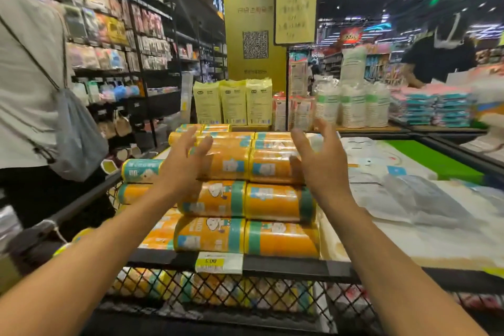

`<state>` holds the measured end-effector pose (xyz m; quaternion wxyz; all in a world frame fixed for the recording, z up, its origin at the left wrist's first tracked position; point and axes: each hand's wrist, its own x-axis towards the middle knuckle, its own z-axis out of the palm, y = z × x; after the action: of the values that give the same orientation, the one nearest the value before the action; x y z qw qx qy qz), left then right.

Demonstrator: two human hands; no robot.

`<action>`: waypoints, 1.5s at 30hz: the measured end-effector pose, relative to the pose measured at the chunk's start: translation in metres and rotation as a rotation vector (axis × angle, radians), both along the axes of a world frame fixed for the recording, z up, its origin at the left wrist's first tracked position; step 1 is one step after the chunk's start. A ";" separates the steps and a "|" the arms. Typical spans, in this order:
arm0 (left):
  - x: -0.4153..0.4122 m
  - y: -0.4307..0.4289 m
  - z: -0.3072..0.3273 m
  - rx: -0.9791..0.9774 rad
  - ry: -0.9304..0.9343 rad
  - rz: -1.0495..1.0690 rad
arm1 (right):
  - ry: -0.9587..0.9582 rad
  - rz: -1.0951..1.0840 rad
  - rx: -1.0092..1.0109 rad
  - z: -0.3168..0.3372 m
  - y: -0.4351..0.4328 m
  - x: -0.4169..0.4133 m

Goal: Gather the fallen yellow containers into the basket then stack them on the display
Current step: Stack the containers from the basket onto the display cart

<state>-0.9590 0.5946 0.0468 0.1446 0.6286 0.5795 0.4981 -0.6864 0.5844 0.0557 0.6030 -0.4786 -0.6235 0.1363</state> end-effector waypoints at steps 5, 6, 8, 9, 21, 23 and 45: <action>0.000 0.006 -0.009 -0.139 -0.317 -0.063 | 0.436 0.242 -0.445 -0.030 0.027 0.002; 0.001 0.006 -0.009 -0.133 -0.357 -0.084 | 0.441 0.267 -0.448 -0.032 0.032 0.002; 0.002 0.006 -0.011 -0.149 -0.460 -0.126 | 0.406 0.287 -0.448 -0.036 0.040 0.004; 0.003 0.003 -0.010 -0.150 -0.490 -0.146 | 0.379 0.284 -0.451 -0.037 0.041 0.004; 0.006 -0.045 0.004 0.012 -0.270 -0.003 | 0.234 0.162 -0.223 0.021 -0.030 -0.002; 0.003 -0.068 0.009 0.075 -0.239 -0.053 | 0.177 0.200 -0.125 0.031 -0.047 -0.015; -0.237 -0.357 -0.234 -0.090 -0.624 0.720 | -0.435 1.082 -0.442 -0.197 -0.178 -0.394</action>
<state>-1.1959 0.2372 -0.1869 0.1569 0.2015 0.7105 0.6557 -1.0806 0.4062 -0.1415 0.1945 -0.2253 -0.8433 0.4475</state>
